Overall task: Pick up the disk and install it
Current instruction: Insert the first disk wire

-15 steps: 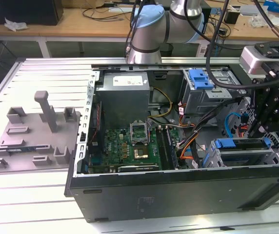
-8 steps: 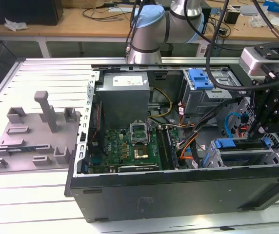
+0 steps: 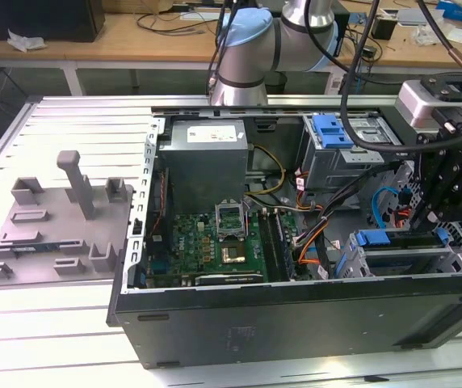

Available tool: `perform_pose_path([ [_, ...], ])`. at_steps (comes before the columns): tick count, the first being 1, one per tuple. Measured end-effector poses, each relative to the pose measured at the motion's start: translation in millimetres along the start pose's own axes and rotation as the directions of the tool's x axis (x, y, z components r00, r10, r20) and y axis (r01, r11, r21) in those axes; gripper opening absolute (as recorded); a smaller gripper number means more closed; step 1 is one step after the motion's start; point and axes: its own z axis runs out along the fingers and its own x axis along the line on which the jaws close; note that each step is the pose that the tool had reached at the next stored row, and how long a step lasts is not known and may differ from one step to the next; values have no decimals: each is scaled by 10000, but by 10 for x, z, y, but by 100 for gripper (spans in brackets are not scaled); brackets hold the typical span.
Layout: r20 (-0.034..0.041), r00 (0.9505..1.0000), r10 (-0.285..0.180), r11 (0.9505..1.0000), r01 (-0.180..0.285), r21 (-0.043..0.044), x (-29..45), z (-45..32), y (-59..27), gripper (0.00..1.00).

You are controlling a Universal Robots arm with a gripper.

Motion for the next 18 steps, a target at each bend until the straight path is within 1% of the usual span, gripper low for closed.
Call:
perform_pose_path([
  [18, -1, 10000, -42, 10000, 42, 2, 2, 36, 0, 17],
])
